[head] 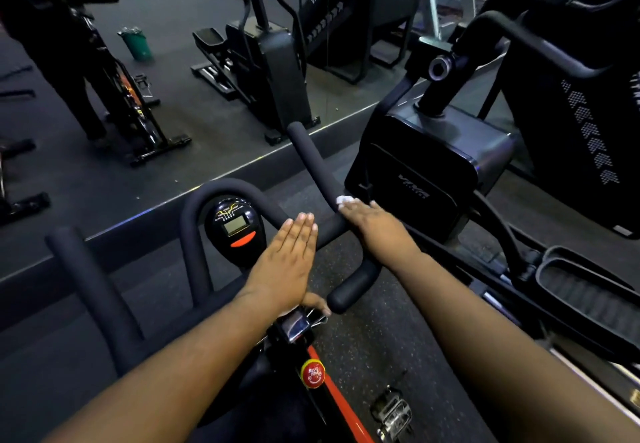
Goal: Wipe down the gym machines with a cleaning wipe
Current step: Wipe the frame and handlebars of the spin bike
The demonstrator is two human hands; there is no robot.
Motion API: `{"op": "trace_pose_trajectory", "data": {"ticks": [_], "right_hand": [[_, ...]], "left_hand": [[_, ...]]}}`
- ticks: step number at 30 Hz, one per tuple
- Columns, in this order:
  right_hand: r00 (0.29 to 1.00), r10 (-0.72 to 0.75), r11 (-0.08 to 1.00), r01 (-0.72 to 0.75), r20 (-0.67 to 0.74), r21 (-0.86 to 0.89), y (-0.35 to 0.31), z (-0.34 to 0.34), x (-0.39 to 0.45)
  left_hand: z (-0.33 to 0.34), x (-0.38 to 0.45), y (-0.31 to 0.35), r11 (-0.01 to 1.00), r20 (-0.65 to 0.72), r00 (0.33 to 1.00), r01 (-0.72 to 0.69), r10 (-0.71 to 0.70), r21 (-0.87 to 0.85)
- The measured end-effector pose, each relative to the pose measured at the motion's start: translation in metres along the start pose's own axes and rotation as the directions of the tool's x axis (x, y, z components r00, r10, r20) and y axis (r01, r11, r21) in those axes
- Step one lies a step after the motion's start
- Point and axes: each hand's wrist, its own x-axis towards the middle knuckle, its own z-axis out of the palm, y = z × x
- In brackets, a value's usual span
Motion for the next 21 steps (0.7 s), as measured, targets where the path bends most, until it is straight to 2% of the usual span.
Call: {"op": "trace_pose_trajectory", "data": {"ticks": [2, 4, 10, 14, 18, 21], "right_hand": [[0.977, 0.206, 0.97, -0.196, -0.063, 0.144, 0.003, 0.003, 0.005], [0.957, 0.278, 0.932, -0.247, -0.087, 0.263, 0.002, 0.009, 0.007], [0.973, 0.208, 0.886, -0.143, -0.102, 0.441, -0.009, 0.0, 0.036], [0.995, 0.102, 0.922, -0.094, -0.003, 0.376, -0.011, 0.007, 0.043], [0.972, 0.234, 0.935, -0.228, 0.01, 0.27, 0.002, 0.012, 0.039], [0.957, 0.277, 0.945, -0.256, -0.088, 0.202, 0.004, -0.008, 0.054]], "left_hand": [[-0.003, 0.005, -0.002, 0.999, 0.024, 0.999, -0.033, 0.032, 0.039], [-0.008, 0.012, -0.005, 0.996, 0.054, 0.997, -0.054, 0.05, 0.066], [-0.018, 0.039, -0.006, 0.996, 0.007, 0.999, 0.032, -0.032, 0.084], [-0.008, 0.039, 0.003, 0.995, -0.095, 0.992, 0.092, -0.088, 0.04], [-0.002, 0.042, 0.003, 0.994, -0.136, 0.985, 0.104, -0.102, 0.011], [-0.002, 0.043, 0.003, 0.995, -0.126, 0.987, 0.098, -0.098, -0.003]]}}
